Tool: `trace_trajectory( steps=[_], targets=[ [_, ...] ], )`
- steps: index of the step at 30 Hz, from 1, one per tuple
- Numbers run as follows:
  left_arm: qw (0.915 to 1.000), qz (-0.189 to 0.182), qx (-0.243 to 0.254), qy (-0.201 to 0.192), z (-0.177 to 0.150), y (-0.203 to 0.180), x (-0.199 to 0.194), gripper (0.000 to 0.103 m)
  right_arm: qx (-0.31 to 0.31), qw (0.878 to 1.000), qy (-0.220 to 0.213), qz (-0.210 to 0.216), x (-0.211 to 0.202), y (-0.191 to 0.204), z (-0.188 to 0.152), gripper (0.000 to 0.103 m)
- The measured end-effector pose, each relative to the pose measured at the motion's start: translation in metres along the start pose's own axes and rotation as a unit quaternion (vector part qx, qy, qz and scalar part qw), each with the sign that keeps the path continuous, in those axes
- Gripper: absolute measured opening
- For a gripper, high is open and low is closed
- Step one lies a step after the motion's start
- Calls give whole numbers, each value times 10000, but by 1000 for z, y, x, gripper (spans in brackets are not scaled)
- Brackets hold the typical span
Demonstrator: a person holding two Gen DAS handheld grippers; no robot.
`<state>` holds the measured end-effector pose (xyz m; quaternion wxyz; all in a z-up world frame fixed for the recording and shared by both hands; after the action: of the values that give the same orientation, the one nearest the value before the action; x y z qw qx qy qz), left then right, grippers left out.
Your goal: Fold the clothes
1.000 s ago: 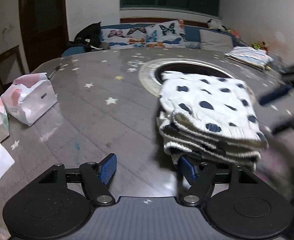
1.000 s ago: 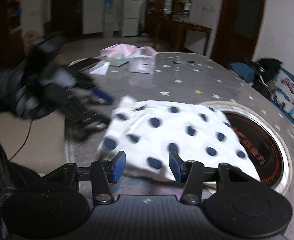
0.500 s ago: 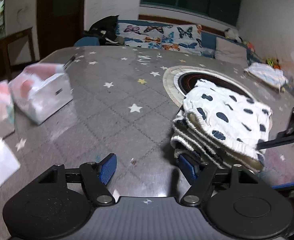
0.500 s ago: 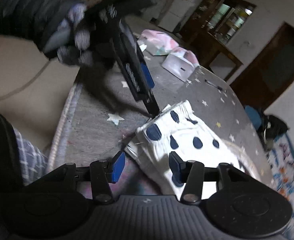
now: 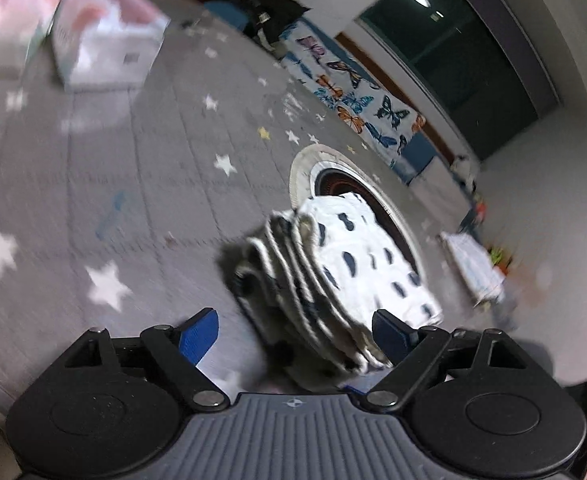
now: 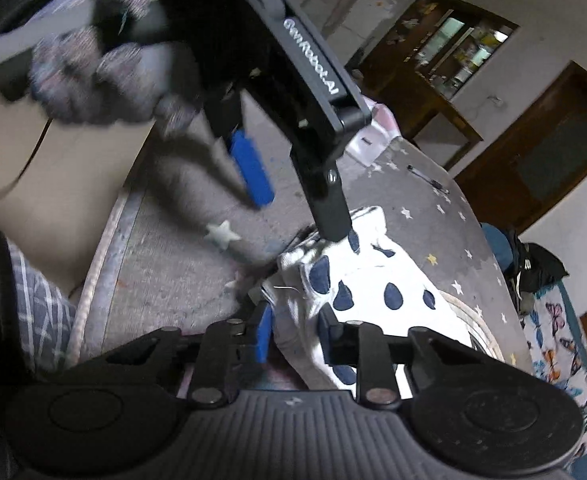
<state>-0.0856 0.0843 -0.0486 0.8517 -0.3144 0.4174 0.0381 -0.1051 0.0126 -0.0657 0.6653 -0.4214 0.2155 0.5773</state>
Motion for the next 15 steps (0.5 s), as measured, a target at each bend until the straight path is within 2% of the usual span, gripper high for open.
trace_trajectory(
  steps=[4,10,13,15],
  targets=[
    [9977,-267,-612,99,-3,-4,1,86,249,9995,-205,-47,-8,-8,3,19],
    [9900,-587,-1238,328,-13,-13,2,86,391,9986,-358,-58,-14,-16,4,17],
    [9861,-702,-1385,592,-23,-18,11,87,445,9981,-422,-71,-16,-18,6,17],
    [9845,-721,-1467,632,-23,-19,15,89,504,9975,-486,-60,-19,-20,7,16]
  ],
)
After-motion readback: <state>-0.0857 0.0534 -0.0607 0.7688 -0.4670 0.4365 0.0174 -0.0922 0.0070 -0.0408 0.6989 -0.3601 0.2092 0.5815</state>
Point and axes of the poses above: each gripper's, at about its wrist camera, not at the fingertips, and x roughly the way its jaws point, y to its left, z to its top, the point moved 9 cm from there along x, roughly the way its jaws point, and after that the axes turned 15 degrees about z, right-handed, at the moved point
